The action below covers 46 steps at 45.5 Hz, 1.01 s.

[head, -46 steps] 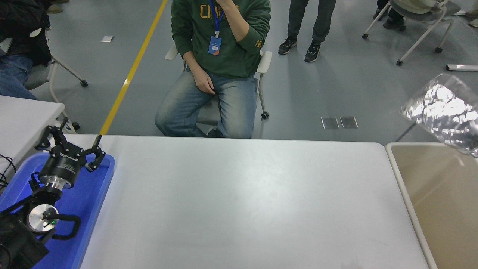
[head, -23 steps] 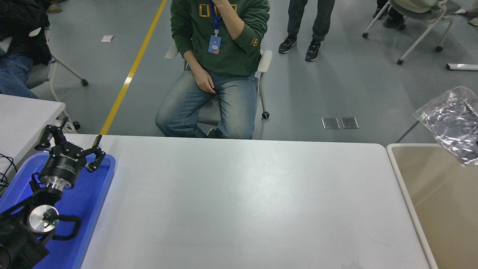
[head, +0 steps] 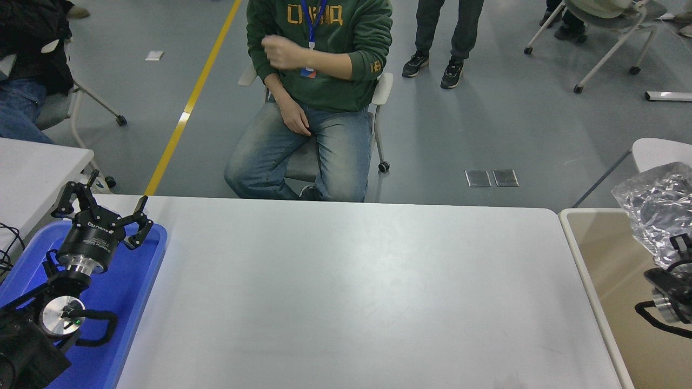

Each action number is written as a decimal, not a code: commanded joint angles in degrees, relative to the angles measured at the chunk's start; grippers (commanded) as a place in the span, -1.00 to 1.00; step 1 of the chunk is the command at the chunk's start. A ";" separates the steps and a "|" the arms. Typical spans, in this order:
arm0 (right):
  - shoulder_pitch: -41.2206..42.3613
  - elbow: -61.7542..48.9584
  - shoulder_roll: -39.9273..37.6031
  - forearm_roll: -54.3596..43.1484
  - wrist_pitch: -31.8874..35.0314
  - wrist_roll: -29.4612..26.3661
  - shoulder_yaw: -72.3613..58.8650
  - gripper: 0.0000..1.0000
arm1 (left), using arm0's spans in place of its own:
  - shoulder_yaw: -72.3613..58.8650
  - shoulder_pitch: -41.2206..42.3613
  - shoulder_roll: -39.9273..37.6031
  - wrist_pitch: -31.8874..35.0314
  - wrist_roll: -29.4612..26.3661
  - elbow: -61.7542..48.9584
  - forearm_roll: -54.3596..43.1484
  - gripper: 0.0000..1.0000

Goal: Clean the table surface

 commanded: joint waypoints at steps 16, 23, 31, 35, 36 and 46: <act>-3.80 -2.84 2.80 3.25 5.61 0.01 3.71 -1.00 | 0.00 0.00 0.00 0.00 0.00 0.00 0.00 1.00; -4.42 -3.10 2.88 3.25 5.53 -0.52 3.80 0.11 | 0.00 0.00 0.00 0.00 0.00 0.00 0.00 1.00; -4.42 -2.84 2.80 3.25 5.79 -0.43 3.80 1.00 | 0.00 0.00 0.00 0.00 0.00 0.00 0.00 1.00; -4.42 -2.84 2.62 3.25 5.79 -0.43 3.89 1.00 | 0.00 0.00 0.00 0.00 0.00 0.00 0.00 1.00; -4.42 -2.84 2.53 3.25 5.79 -0.43 3.89 1.00 | 0.00 0.00 0.00 0.00 0.00 0.00 0.00 1.00; -4.07 -2.58 2.27 3.25 5.88 -0.43 3.89 1.00 | 0.00 0.00 0.00 0.00 0.00 0.00 0.00 1.00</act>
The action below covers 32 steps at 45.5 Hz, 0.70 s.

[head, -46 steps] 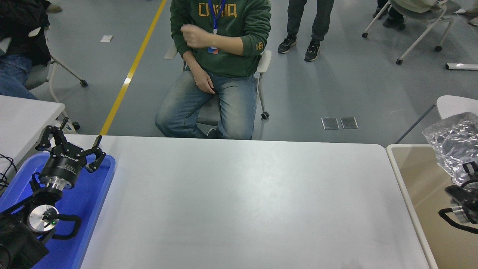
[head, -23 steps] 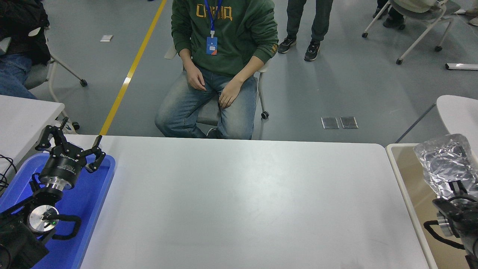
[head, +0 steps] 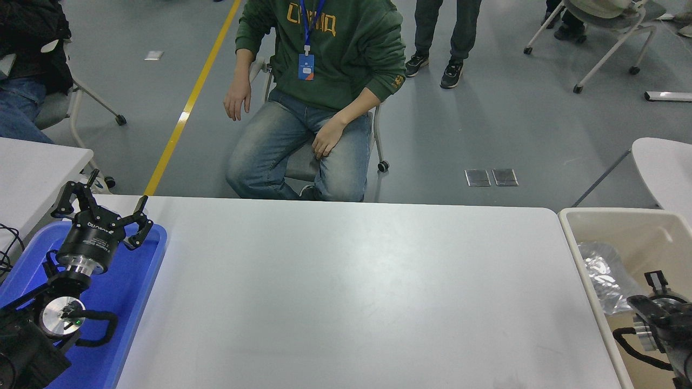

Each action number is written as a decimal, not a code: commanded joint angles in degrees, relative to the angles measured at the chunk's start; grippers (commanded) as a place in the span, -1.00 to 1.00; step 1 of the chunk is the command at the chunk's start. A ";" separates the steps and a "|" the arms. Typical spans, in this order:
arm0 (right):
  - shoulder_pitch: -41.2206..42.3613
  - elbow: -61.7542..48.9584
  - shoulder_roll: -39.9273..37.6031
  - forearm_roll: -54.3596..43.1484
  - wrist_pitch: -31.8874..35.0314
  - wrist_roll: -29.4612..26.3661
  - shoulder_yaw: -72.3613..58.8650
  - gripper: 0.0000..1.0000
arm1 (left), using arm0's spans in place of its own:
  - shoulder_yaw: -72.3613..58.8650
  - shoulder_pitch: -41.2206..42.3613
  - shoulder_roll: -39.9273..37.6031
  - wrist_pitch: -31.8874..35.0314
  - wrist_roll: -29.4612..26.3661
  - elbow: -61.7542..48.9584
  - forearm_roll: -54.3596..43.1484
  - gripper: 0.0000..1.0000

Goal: Clean the table surface

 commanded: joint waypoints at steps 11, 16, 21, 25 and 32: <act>3.10 12.87 -9.09 0.03 0.25 0.32 0.44 1.00 | 0.00 0.00 0.00 0.09 0.00 0.00 0.00 1.00; 5.04 24.38 -17.35 0.03 0.25 0.50 3.24 1.00 | 0.00 0.00 0.00 0.00 0.00 0.00 0.00 1.00; 5.74 35.72 -23.95 -0.05 0.60 0.58 11.49 1.00 | 0.00 0.00 0.00 0.00 0.00 0.00 0.00 1.00; 5.74 41.97 -26.85 -0.85 2.44 0.58 16.86 1.00 | 0.00 0.00 0.00 0.00 0.00 0.00 0.00 1.00; 6.01 48.48 -28.18 -0.85 2.80 0.58 20.91 1.00 | 0.00 0.00 0.00 0.00 0.00 0.00 0.00 1.00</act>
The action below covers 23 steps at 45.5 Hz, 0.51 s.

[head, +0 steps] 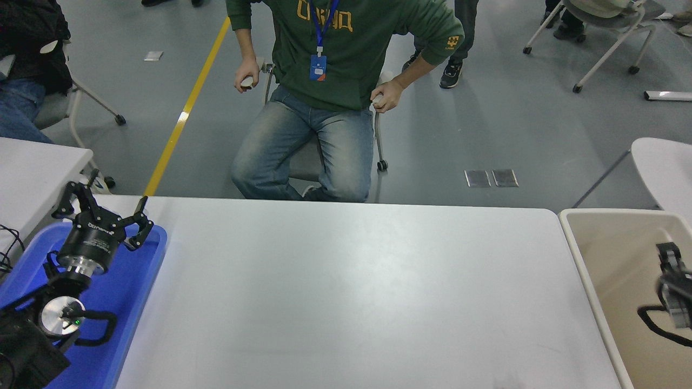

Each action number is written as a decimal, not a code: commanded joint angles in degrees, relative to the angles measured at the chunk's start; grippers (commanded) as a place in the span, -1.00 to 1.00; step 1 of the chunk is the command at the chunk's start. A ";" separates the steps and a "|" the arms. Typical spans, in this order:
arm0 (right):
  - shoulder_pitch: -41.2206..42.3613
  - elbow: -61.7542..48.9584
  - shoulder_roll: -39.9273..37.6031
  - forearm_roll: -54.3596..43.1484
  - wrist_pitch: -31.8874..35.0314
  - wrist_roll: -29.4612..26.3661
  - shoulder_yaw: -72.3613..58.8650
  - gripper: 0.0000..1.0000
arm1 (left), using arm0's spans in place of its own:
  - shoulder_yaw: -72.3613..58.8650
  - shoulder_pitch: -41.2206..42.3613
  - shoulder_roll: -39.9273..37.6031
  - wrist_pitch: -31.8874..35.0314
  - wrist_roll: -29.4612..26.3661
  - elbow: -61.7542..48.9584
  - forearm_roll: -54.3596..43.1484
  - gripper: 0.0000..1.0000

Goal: Clean the table surface

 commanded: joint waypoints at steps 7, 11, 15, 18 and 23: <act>0.94 20.80 -3.83 -0.35 1.01 0.17 11.28 1.00 | 0.00 0.00 0.00 0.00 0.00 0.00 0.00 1.00; 0.85 22.83 -0.14 -0.26 0.57 0.43 13.30 1.00 | 0.00 0.00 0.00 0.00 0.00 0.00 0.00 1.00; 0.42 22.57 4.96 -0.17 0.05 0.79 16.20 1.00 | 0.00 0.00 0.00 0.00 0.00 0.00 0.00 1.00; -0.64 22.30 8.39 -0.17 -0.04 1.14 18.57 1.00 | 0.00 0.00 0.00 0.00 0.00 0.00 0.00 1.00; -2.57 22.39 14.01 -0.17 -0.04 2.89 23.23 1.00 | 0.00 0.00 0.00 0.00 0.00 0.00 0.00 1.00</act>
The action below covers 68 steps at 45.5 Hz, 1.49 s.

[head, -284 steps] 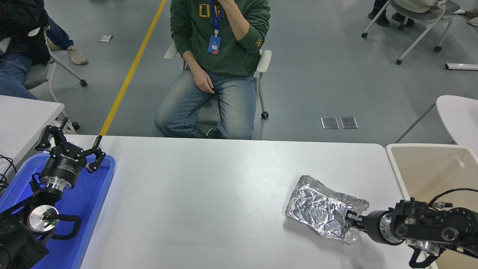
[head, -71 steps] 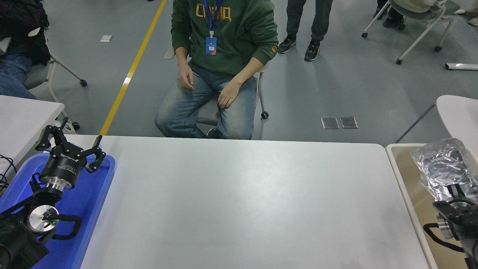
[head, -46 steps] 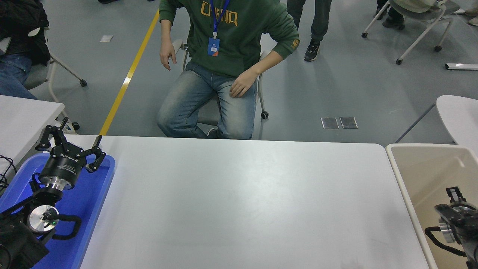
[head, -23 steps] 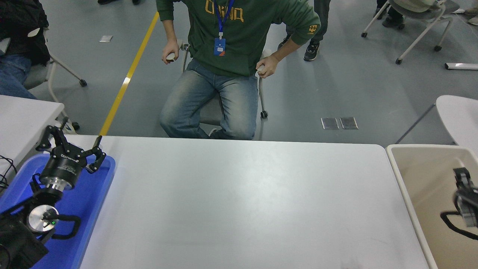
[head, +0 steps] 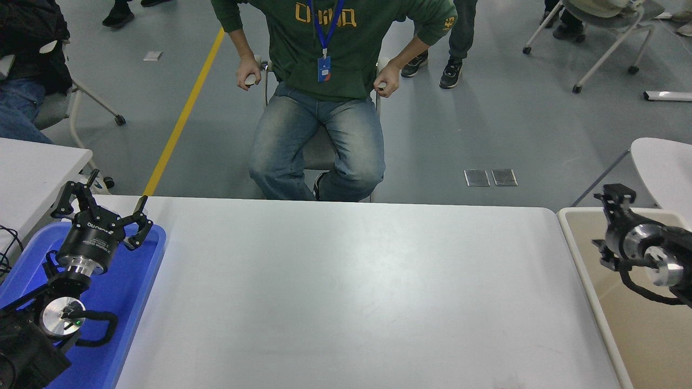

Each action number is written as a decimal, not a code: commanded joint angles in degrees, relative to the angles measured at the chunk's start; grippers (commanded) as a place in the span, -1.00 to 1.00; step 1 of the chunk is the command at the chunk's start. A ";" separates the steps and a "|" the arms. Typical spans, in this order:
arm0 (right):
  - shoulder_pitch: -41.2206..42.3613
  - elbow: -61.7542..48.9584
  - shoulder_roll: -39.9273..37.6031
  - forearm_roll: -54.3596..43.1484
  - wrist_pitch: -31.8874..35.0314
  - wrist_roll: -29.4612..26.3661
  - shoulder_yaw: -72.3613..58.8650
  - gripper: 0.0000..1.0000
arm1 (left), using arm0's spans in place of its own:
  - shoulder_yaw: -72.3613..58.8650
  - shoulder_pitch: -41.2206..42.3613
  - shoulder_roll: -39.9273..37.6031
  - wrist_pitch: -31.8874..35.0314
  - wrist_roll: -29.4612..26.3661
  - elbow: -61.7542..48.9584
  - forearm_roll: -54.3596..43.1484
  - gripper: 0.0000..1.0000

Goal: Clean the table surface

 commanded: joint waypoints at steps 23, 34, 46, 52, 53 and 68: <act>-8.15 2.31 27.94 0.77 -0.21 16.38 28.41 1.00 | 0.00 0.00 0.00 0.00 0.00 -0.01 0.00 1.00; -10.17 -1.38 27.59 0.77 -0.03 17.09 28.76 1.00 | 0.00 0.00 0.00 0.00 0.00 -0.01 0.00 1.00; -11.49 -5.43 27.68 0.77 0.58 17.18 28.67 1.00 | 0.00 0.00 0.00 0.00 0.00 -0.01 0.00 1.00; -11.58 -5.43 27.68 0.77 0.58 17.18 28.67 1.00 | 0.00 0.00 0.00 0.00 0.00 -0.01 0.00 1.00; -11.58 -5.43 27.68 0.77 0.58 17.18 28.67 1.00 | 0.00 0.00 0.00 0.00 0.00 -0.01 0.00 1.00; -11.05 -4.64 22.50 -0.28 0.93 17.09 23.41 1.00 | 0.00 0.00 0.00 0.00 0.00 -0.01 0.00 1.00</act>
